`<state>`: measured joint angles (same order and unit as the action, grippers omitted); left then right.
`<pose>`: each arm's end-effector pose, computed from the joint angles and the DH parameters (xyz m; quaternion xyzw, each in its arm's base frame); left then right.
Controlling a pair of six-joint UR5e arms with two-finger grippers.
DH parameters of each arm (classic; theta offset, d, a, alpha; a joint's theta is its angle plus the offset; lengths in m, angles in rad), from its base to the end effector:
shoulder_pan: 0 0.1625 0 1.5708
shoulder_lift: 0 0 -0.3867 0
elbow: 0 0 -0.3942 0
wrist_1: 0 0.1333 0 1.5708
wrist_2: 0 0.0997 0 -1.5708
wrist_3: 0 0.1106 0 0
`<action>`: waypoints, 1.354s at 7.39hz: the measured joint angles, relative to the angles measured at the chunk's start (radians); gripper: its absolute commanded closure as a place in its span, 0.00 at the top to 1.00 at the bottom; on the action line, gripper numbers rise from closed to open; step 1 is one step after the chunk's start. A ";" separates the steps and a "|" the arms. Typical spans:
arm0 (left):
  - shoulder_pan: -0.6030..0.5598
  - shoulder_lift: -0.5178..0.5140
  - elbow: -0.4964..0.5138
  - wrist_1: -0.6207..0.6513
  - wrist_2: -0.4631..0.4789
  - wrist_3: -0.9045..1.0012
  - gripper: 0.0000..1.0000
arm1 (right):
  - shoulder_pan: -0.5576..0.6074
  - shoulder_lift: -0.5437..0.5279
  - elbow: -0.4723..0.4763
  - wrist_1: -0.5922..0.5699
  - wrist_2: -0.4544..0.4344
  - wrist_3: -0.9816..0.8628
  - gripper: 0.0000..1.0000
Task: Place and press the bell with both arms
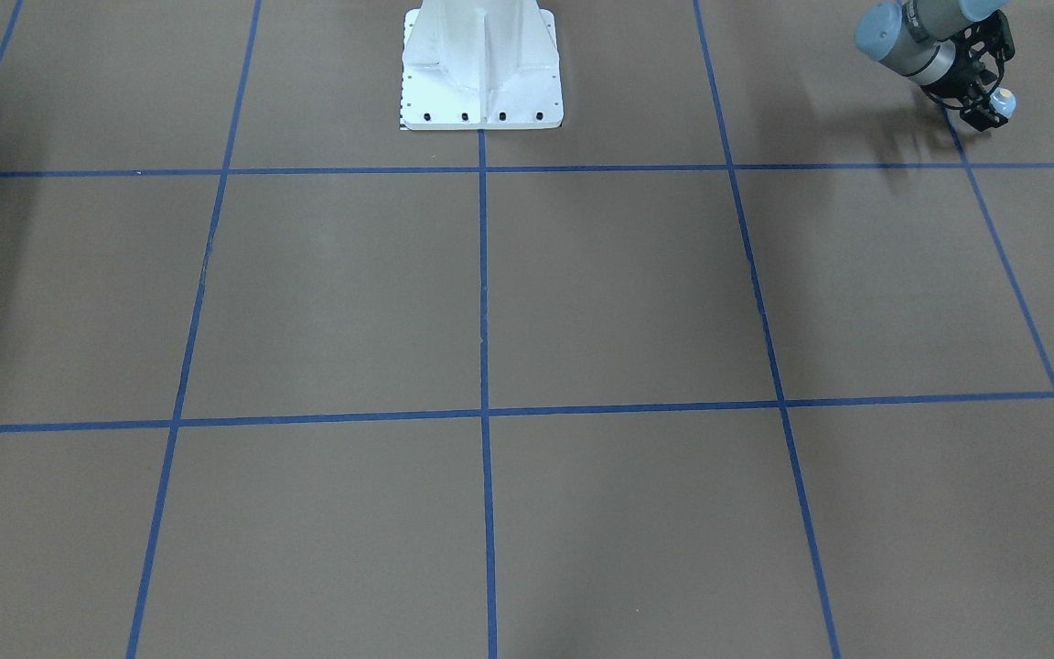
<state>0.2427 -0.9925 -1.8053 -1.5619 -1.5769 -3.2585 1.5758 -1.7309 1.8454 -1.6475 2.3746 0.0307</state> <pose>0.2407 -0.0770 0.7574 0.1425 -0.1023 -0.6514 0.7382 0.0558 -0.4322 0.5721 0.0124 -0.3913 0.0090 0.9201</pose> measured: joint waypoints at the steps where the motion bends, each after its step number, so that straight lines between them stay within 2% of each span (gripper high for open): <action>1: 0.009 0.002 0.003 -0.003 0.000 -0.002 0.98 | 0.000 0.000 0.000 0.000 0.000 0.000 1.00; 2: 0.018 0.002 0.006 -0.005 0.000 -0.003 0.87 | 0.000 0.000 -0.001 0.000 0.000 0.000 1.00; 4: 0.041 0.003 0.007 -0.007 0.000 -0.017 0.90 | 0.000 0.000 -0.001 0.000 0.000 0.000 1.00; 5: 0.054 0.003 0.007 -0.012 0.000 -0.025 0.83 | 0.000 0.001 -0.002 0.000 0.000 0.000 1.00; 6: 0.065 0.003 0.007 -0.019 -0.001 -0.029 0.46 | 0.000 0.001 -0.002 0.000 0.000 0.000 1.00; 7: 0.070 0.003 0.007 -0.023 -0.001 -0.037 0.16 | 0.000 0.001 -0.002 0.000 0.000 0.000 1.00; 8: 0.073 0.004 0.007 -0.025 -0.001 -0.048 0.00 | 0.000 0.001 -0.002 0.000 0.000 0.000 1.00; 10: 0.083 0.034 0.003 -0.033 -0.005 -0.061 0.00 | 0.000 0.002 -0.002 0.000 0.000 0.000 1.00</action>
<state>0.3255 -0.9582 -1.8018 -1.5954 -1.5818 -3.3193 1.5754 -1.7294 1.8431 -1.6475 2.3746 0.0307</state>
